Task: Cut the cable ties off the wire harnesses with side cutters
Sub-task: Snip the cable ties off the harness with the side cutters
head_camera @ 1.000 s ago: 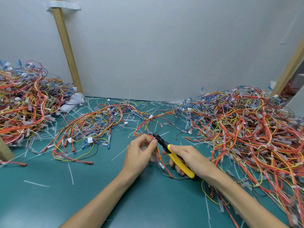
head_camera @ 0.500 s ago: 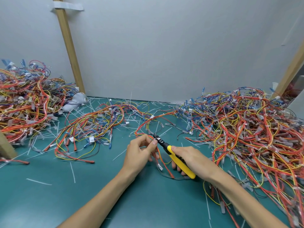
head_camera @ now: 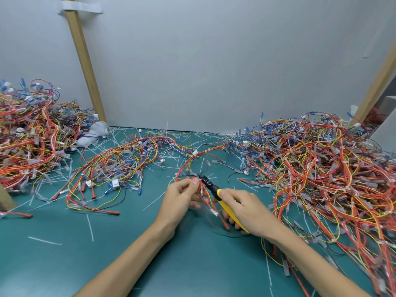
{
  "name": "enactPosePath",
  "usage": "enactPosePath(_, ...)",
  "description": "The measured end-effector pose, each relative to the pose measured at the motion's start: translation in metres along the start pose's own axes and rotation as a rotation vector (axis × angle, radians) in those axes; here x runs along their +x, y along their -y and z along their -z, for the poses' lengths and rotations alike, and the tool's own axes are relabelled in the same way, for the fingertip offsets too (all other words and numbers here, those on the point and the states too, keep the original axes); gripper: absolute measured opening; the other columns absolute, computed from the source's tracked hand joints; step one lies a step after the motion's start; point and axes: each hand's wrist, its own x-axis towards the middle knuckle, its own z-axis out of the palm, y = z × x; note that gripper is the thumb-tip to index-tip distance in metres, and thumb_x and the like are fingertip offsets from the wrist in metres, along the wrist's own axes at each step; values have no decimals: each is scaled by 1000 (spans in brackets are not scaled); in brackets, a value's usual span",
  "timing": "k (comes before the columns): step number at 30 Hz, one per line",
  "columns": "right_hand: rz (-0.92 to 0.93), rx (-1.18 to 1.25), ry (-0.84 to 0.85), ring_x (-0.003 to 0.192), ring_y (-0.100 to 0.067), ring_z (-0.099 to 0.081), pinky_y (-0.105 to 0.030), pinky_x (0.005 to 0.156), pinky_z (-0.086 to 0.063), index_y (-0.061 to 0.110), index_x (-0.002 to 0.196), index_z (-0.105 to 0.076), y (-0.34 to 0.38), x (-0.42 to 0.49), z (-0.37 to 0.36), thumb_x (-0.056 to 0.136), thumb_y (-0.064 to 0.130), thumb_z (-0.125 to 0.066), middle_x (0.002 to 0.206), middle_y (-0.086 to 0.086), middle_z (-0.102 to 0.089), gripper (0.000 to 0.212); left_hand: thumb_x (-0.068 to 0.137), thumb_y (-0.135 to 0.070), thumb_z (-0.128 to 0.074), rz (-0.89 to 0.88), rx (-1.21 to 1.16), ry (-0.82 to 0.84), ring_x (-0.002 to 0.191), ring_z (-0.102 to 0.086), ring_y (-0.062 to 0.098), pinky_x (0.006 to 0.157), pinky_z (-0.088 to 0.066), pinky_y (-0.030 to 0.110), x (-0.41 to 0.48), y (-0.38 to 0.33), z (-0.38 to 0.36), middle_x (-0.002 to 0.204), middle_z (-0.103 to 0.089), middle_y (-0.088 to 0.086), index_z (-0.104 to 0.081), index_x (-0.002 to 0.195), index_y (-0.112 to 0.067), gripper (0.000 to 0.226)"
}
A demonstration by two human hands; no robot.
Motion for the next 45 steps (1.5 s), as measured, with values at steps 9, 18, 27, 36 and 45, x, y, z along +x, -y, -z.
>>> enactPosePath(9,-39,113,30,51,-9,-58,-21,45,-45,36,77,-68,1,0,1,98,47,-40,63,1,-63,37,98,-14,-55,-76,41,-19,67,-67,14,59,-52,21,0,5,3,65,-67,1,-62,86,2,21)
enactPosePath(18,-101,190,157,55,-18,-56,-30,53,-49,11,80,-65,2,-1,7,94,54,-42,66,0,-63,50,97,-12,-56,-111,68,-109,66,-67,16,57,-51,23,3,6,5,66,-65,3,-60,80,-4,19)
enactPosePath(27,-96,166,166,50,-14,-57,-26,48,-48,9,75,-65,8,-3,12,102,43,-40,57,6,-62,50,98,-12,-55,-148,168,-43,62,-64,16,55,-49,24,4,8,6,64,-64,0,-59,80,-3,20)
enactPosePath(36,-8,12,75,53,-8,-55,-28,46,-48,26,89,-67,-1,1,4,101,48,-38,62,4,-57,39,98,-12,-55,-183,199,-20,56,-62,13,52,-49,24,3,8,5,64,-64,3,-58,79,-2,22)
enactPosePath(45,-48,96,57,52,-10,-55,-26,48,-47,35,80,-68,1,0,2,99,50,-41,62,5,-61,37,98,-13,-55,-177,192,-28,59,-62,15,52,-47,24,3,10,5,64,-63,0,-58,80,-2,21)
